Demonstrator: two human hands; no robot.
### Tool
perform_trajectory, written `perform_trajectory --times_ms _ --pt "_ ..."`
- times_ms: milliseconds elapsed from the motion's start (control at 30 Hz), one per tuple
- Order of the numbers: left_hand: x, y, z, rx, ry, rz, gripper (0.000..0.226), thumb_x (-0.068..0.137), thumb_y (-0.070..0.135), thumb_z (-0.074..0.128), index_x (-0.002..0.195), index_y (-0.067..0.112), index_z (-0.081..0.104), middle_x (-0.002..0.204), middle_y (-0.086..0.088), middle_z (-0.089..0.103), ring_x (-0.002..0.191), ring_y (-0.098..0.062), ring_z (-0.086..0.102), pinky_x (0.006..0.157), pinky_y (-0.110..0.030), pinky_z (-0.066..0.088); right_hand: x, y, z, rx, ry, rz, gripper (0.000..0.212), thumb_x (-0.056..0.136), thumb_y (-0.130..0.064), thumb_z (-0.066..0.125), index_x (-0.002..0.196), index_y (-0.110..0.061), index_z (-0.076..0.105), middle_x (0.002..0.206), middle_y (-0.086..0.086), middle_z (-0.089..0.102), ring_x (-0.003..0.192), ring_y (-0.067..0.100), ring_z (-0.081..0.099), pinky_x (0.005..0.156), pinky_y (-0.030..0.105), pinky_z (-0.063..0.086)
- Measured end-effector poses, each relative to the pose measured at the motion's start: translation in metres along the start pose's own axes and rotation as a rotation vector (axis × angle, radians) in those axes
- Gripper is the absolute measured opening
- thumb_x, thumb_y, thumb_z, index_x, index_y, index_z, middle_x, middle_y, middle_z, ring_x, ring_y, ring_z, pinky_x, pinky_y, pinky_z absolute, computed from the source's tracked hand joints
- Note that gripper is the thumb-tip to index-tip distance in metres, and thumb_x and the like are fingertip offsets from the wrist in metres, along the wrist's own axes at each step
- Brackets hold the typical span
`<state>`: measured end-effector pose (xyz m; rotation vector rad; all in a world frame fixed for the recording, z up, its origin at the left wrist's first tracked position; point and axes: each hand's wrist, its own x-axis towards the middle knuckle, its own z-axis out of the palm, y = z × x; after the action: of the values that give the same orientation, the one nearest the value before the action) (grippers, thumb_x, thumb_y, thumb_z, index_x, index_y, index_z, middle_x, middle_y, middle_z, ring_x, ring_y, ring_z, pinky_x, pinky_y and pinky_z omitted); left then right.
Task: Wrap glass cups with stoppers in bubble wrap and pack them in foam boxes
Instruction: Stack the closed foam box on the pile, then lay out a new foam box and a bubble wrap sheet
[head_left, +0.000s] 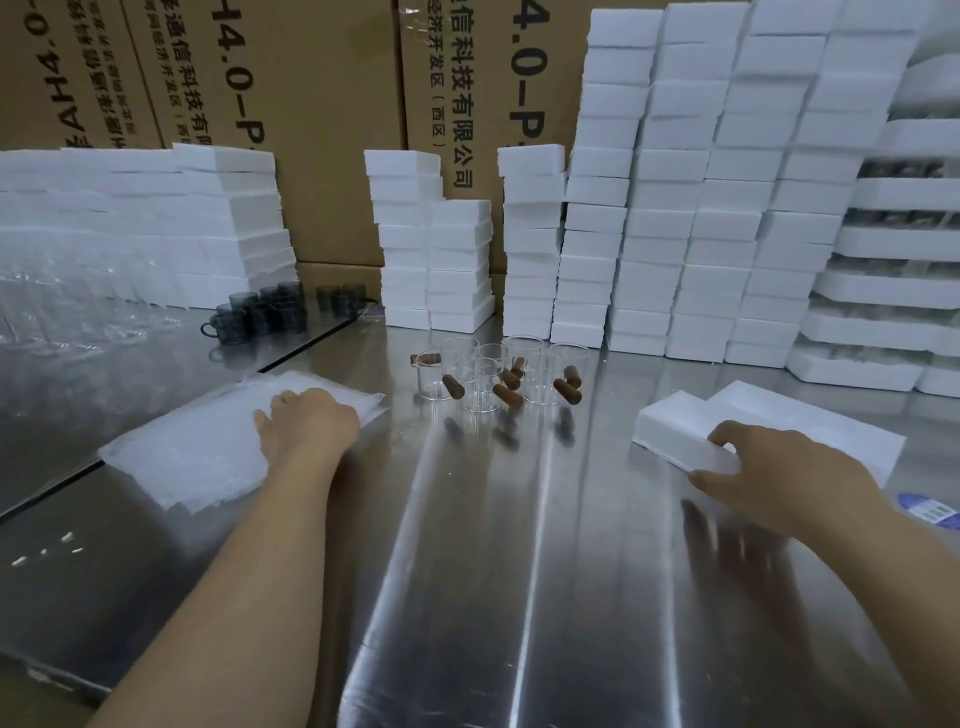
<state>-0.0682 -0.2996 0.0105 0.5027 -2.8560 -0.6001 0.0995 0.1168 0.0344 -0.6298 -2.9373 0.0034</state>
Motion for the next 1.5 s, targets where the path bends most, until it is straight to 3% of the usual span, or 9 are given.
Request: perform_trajectory --times_ms 267,367,567,667,733,900,1067,1267,1500 --pt "-0.008 0.008 -0.03 -0.389 0.315 -0.093 0.055 0.116 0.033 0.025 0.139 0.0 0.063 0.143 -0.026 0.063 0.138 -0.046 0.053 0.127 -0.059 0.023 0.002 0.002 -0.001 0.017 -0.015 -0.007 0.056 0.09 -0.07 0.053 0.141 -0.047 0.049 0.107 -0.013 0.059 0.092 0.017 0.055 0.076 0.033 0.043" --pt "-0.018 0.016 -0.042 -0.462 0.441 -0.02 0.051 0.117 0.032 0.026 0.129 0.005 0.067 0.128 -0.022 0.069 0.112 -0.042 0.06 0.101 -0.054 0.046 0.002 0.002 -0.001 0.016 -0.016 -0.001 0.057 0.09 -0.071 0.053 0.141 -0.047 0.048 0.118 -0.012 0.064 0.093 0.017 0.053 0.077 0.034 0.042" --pt "-0.069 0.049 -0.055 -0.428 0.589 0.282 0.041 0.117 0.032 0.027 0.097 0.015 0.058 0.083 -0.001 0.054 0.079 -0.029 0.046 0.069 -0.039 0.034 0.002 0.002 -0.002 0.023 -0.018 0.011 0.051 0.089 -0.071 0.053 0.136 -0.049 0.051 0.103 -0.013 0.055 0.092 0.017 0.055 0.073 0.034 0.041" --pt "-0.121 0.069 -0.044 -0.444 0.424 0.51 0.038 0.117 0.036 0.032 0.099 0.019 0.061 0.084 0.0 0.067 0.081 -0.028 0.061 0.063 -0.037 0.041 0.002 0.004 -0.003 0.039 -0.01 0.016 0.045 0.091 -0.064 0.056 0.134 -0.05 0.052 0.108 -0.013 0.06 0.092 0.017 0.057 0.07 0.032 0.039" --pt "-0.158 0.077 -0.032 -0.535 0.141 0.7 0.034 0.117 0.037 0.037 0.127 0.028 0.069 0.123 0.003 0.076 0.118 -0.022 0.067 0.096 -0.04 0.052 0.002 0.008 -0.004 0.045 -0.003 0.023 0.039 0.092 -0.056 0.057 0.13 -0.051 0.053 0.108 -0.013 0.061 0.092 0.017 0.058 0.07 0.032 0.04" --pt "-0.219 0.066 0.0 -0.126 -0.7 1.288 0.044 0.116 0.048 0.038 0.159 0.052 0.042 0.176 0.017 0.024 0.162 0.003 0.008 0.132 -0.027 0.002 0.002 0.012 -0.006 0.074 0.003 0.05 0.031 0.094 -0.05 0.059 0.125 -0.048 0.056 0.1 -0.01 0.058 0.09 0.019 0.058 0.074 0.033 0.04" --pt "-0.219 0.066 -0.002 -0.256 -0.436 1.237 0.046 0.11 0.059 0.044 0.155 0.05 0.048 0.167 0.023 0.039 0.154 0.006 0.025 0.119 -0.017 0.017 0.0 0.01 -0.005 0.076 0.025 0.051 0.035 0.094 -0.052 0.06 0.127 -0.044 0.057 0.093 -0.009 0.051 0.088 0.019 0.055 0.074 0.034 0.038" --pt "-0.2 0.077 0.008 0.157 -0.413 1.1 0.057 0.11 0.067 0.029 0.163 0.048 0.035 0.174 0.011 0.03 0.161 -0.016 0.023 0.13 -0.047 0.021 -0.004 0.009 -0.005 0.079 0.036 0.057 0.036 0.093 -0.049 0.06 0.128 -0.043 0.057 0.09 -0.01 0.051 0.088 0.02 0.056 0.076 0.033 0.04" --pt "-0.185 0.111 -0.008 0.074 -0.287 1.045 0.061 0.104 0.078 0.025 0.138 0.045 0.064 0.128 0.015 0.073 0.116 -0.013 0.069 0.109 -0.048 0.046 -0.004 0.005 -0.005 -0.021 0.079 0.058 0.043 0.095 -0.054 0.057 0.134 -0.038 0.054 0.118 -0.004 0.06 0.111 0.024 0.056 0.085 0.038 0.038"
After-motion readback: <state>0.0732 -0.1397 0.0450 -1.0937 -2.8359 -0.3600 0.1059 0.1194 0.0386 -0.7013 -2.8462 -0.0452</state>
